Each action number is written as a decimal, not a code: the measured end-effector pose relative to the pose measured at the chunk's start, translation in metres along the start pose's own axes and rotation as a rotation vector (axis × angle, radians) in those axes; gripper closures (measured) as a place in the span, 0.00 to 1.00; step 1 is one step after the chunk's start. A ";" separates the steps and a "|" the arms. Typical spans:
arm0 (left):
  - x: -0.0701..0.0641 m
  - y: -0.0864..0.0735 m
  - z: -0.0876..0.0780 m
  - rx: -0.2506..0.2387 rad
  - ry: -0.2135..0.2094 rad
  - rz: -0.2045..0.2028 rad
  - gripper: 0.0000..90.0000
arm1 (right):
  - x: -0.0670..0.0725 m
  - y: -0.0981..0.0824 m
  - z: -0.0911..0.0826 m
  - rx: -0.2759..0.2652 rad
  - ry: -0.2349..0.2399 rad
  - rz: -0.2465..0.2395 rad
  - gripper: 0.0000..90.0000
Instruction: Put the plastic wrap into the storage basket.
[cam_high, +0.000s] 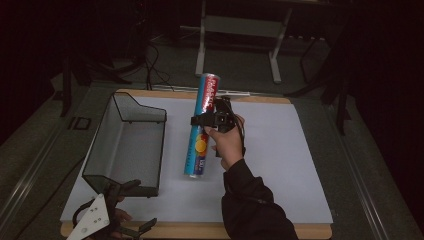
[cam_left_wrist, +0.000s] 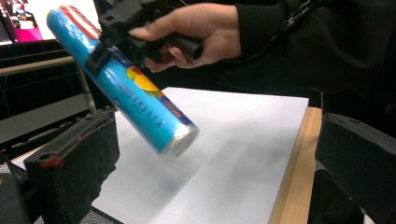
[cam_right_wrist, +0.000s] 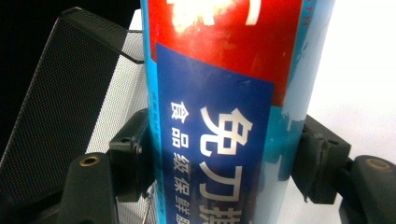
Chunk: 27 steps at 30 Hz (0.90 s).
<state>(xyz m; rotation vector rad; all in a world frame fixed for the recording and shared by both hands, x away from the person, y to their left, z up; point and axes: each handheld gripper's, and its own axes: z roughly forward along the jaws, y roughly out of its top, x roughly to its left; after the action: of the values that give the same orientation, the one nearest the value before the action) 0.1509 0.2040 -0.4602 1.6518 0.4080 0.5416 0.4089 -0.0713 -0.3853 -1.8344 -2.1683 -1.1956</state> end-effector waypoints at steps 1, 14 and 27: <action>0.000 0.000 0.000 -0.001 -0.001 0.000 0.01 | 0.004 0.001 0.001 -0.001 0.001 -0.011 0.35; 0.001 0.000 -0.001 -0.007 -0.002 -0.002 0.01 | 0.049 0.016 0.016 0.015 0.024 -0.084 0.35; 0.002 0.000 -0.004 -0.016 0.004 -0.009 0.01 | 0.101 0.024 0.039 0.029 0.018 -0.163 0.35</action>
<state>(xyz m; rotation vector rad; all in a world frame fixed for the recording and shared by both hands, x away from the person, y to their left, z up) 0.1503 0.2086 -0.4595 1.6330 0.4126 0.5402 0.4167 0.0331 -0.3489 -1.6563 -2.3512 -1.1961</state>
